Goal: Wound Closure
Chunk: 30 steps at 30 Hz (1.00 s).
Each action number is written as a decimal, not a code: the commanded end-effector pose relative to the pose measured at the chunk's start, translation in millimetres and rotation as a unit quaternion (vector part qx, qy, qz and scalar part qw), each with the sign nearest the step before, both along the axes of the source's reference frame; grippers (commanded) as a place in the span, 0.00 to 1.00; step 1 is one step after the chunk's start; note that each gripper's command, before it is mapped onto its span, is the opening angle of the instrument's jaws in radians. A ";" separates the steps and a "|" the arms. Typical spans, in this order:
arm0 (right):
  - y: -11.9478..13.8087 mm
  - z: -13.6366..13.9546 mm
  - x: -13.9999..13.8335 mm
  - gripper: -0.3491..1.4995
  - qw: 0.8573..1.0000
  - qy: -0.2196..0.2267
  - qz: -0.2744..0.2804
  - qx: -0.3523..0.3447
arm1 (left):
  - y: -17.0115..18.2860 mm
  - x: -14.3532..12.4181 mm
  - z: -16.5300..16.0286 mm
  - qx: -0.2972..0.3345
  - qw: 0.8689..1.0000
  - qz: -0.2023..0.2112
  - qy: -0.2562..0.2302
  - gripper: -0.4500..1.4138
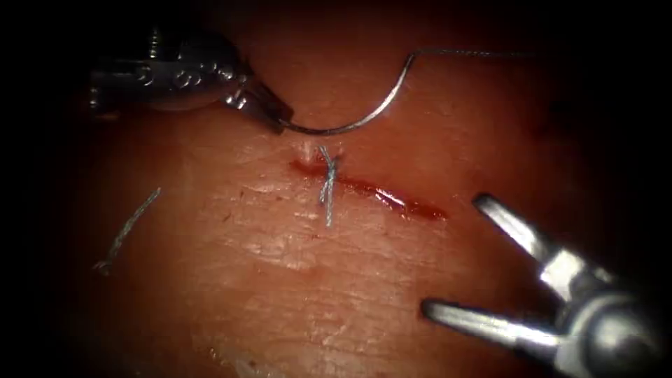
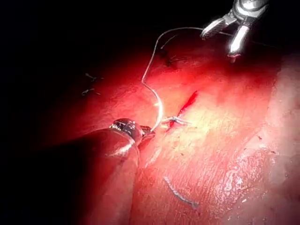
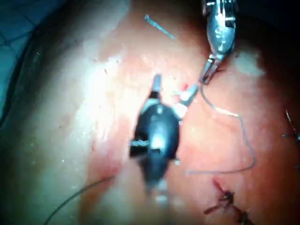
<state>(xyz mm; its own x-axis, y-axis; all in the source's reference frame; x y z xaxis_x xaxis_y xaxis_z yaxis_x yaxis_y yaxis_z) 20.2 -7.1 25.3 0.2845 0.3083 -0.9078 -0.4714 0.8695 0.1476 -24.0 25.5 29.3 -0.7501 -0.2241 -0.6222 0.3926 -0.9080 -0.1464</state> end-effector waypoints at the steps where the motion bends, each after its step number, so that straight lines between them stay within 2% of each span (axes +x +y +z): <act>1: 0.7 1.3 0.9 0.64 1.000 0.009 0.010 0.024 | 0.2 -0.5 0.0 -0.007 1.000 -0.008 0.002 0.00; 4: 2.1 2.6 0.9 0.66 0.995 0.034 0.032 0.091 | -0.8 -0.6 -1.4 -0.018 0.999 -0.035 0.008 0.00; 5: 2.7 3.5 0.8 0.66 0.987 0.059 0.044 0.141 | -1.5 -0.8 -2.2 -0.030 0.998 -0.049 0.002 0.00; 9: 4.1 5.4 1.4 0.68 0.965 0.105 0.045 0.235 | -3.5 -2.0 -3.7 -0.081 0.993 -0.090 -0.015 0.00; 12: 4.3 6.2 1.7 0.66 0.956 0.109 0.038 0.271 | -3.9 -2.5 -3.9 -0.105 0.988 -0.112 -0.017 0.00; 15: 4.4 6.8 1.7 0.66 0.950 0.109 0.041 0.291 | -4.2 -2.6 -4.1 -0.126 0.984 -0.127 -0.013 0.00; 22: 5.6 8.1 0.7 0.67 0.948 0.095 0.064 0.296 | -5.8 -2.1 -4.7 -0.170 0.972 -0.164 -0.005 0.00; 30: 6.7 9.7 0.8 0.68 0.944 0.086 0.077 0.309 | -6.5 -2.3 -5.2 -0.186 0.969 -0.164 -0.008 0.00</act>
<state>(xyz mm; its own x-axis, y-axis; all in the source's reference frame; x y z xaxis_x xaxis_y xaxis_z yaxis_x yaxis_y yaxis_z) 20.3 -0.7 34.4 0.0590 0.8217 -0.5669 -0.5112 0.5127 0.6898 -25.9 18.7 23.5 -0.8121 -0.1879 -0.5525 0.0750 -0.9725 0.2206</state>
